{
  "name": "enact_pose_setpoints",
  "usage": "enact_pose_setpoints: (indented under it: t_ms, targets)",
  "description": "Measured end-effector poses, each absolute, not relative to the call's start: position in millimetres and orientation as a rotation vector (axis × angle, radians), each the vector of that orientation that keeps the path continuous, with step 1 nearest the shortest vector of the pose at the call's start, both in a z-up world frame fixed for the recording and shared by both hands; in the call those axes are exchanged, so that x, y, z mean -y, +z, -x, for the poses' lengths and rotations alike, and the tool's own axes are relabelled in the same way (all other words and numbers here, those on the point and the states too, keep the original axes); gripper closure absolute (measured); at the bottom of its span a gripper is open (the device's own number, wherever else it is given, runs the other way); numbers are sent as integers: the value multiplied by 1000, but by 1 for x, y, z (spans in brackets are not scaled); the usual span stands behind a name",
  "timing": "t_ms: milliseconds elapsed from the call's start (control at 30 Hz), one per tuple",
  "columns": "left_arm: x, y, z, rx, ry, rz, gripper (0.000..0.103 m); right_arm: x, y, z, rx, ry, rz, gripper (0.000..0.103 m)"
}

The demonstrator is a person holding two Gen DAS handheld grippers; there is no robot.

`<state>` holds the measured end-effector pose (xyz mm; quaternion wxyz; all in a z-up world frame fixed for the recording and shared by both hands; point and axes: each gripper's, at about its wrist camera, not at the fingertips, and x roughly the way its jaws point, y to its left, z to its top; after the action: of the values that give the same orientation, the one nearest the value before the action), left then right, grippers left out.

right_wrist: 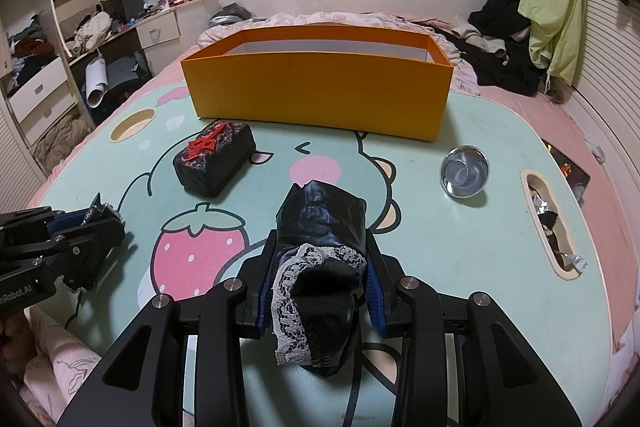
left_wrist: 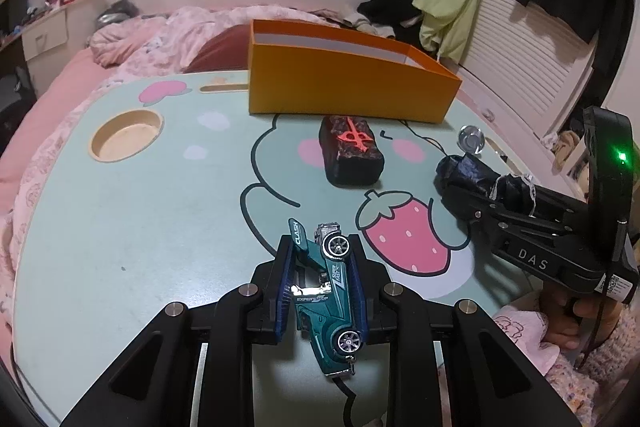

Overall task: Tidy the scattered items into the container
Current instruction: 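Carry the toy car into the orange box with the left gripper while the right carries the cloth in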

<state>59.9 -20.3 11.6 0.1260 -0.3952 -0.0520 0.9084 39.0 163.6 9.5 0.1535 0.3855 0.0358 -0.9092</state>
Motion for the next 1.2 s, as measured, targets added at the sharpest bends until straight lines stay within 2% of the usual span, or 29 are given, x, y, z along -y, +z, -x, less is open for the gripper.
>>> enact_pose_setpoints:
  t_ms: [300,567,867,1000,1067,1133,1200]
  targets:
    - [18,23,-61,106,2665,1109,80,-166,14,-41,-77,-2602,-1080,68]
    - [10,64,-37,115,2638,1014,79,-162,43,-39,-65,-2598,-975,68]
    - [0,129,67,100,2699,969,79,-152,91,31,7,-2679,-940,68]
    - [-5,134,117,57,2760,1007,79,-146,108,74,37,-2725,-952,68]
    - [-2,119,142,113,2728,1116,71,-146,110,95,74,-2723,-986,67]
    - [4,102,154,194,2699,1205,47,-147,101,115,121,-2688,-1058,63]
    - [8,92,152,240,2692,1226,45,-150,89,125,148,-2666,-1136,55]
